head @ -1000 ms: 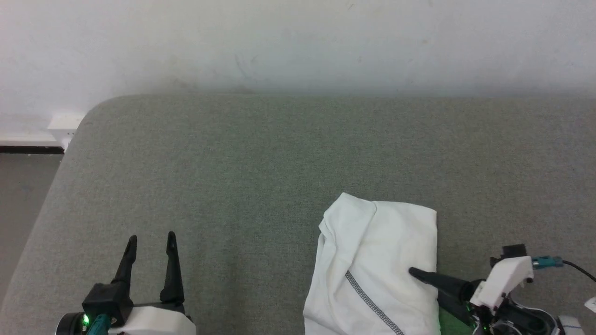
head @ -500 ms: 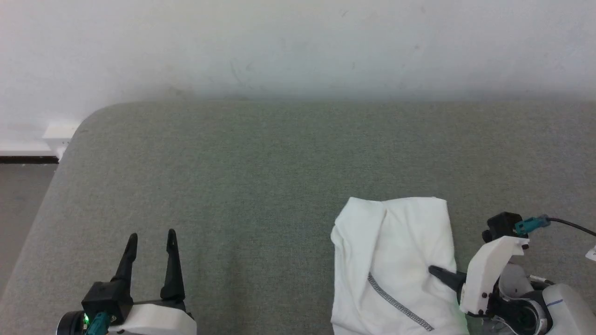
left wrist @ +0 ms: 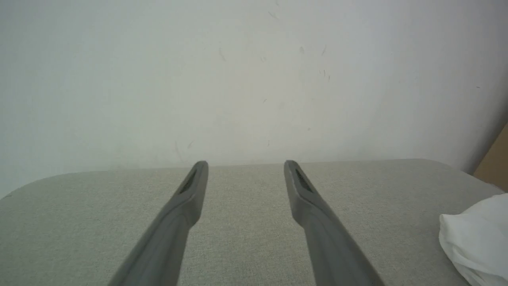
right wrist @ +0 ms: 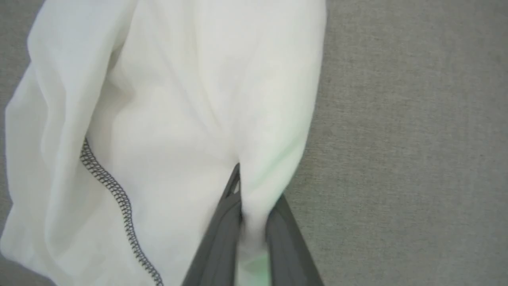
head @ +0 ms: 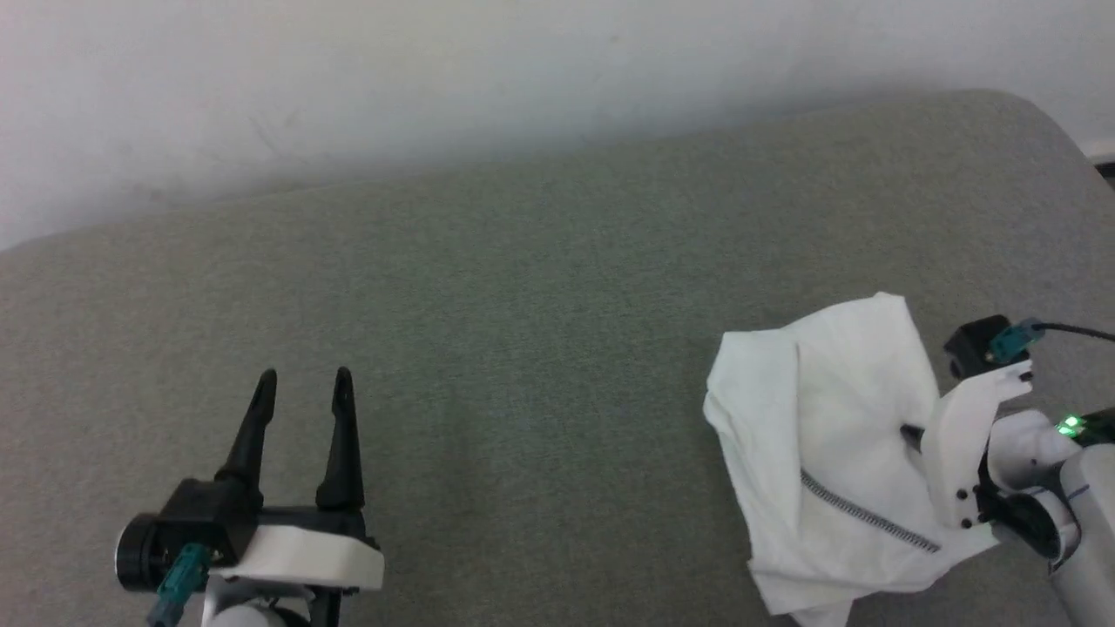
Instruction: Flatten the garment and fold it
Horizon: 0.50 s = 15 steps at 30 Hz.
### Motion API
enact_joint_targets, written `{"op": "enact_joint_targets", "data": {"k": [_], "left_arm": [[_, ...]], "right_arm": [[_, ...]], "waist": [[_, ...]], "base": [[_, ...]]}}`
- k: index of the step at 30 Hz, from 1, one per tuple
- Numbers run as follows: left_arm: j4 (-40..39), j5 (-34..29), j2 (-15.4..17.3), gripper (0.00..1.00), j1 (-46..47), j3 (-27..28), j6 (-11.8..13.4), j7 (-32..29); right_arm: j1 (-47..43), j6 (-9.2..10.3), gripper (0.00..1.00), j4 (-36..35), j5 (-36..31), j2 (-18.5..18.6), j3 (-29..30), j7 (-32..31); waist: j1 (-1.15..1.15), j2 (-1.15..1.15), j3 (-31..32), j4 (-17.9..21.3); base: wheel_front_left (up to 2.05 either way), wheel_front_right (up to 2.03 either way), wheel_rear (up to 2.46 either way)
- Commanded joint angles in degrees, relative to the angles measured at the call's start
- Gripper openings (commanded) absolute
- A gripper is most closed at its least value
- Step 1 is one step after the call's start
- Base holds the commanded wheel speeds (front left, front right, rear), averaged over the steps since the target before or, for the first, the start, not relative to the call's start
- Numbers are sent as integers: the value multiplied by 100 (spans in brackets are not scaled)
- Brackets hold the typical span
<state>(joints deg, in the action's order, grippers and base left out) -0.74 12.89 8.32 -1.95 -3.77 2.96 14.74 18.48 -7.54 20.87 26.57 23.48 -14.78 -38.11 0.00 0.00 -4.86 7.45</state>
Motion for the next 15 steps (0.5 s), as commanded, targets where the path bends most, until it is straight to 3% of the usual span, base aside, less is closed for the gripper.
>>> {"op": "enact_joint_targets", "data": {"k": [1,6,15], "left_arm": [[-36,-82,60,100,258,-61,-112,26],[3,-180,212,100,744,-218,-311,9],[52,-248,347,100,1427,-357,-478,-19]], "right_arm": [[233,5,0,143,-96,152,62,116],[646,5,0,622,-316,458,210,549],[1444,5,0,1698,-744,614,933,1894]], "waist": [[0,0,-839,860],[0,0,-1375,1155],[0,0,-1998,1021]], "base": [[0,0,0],[0,0,0],[0,0,0]]}}
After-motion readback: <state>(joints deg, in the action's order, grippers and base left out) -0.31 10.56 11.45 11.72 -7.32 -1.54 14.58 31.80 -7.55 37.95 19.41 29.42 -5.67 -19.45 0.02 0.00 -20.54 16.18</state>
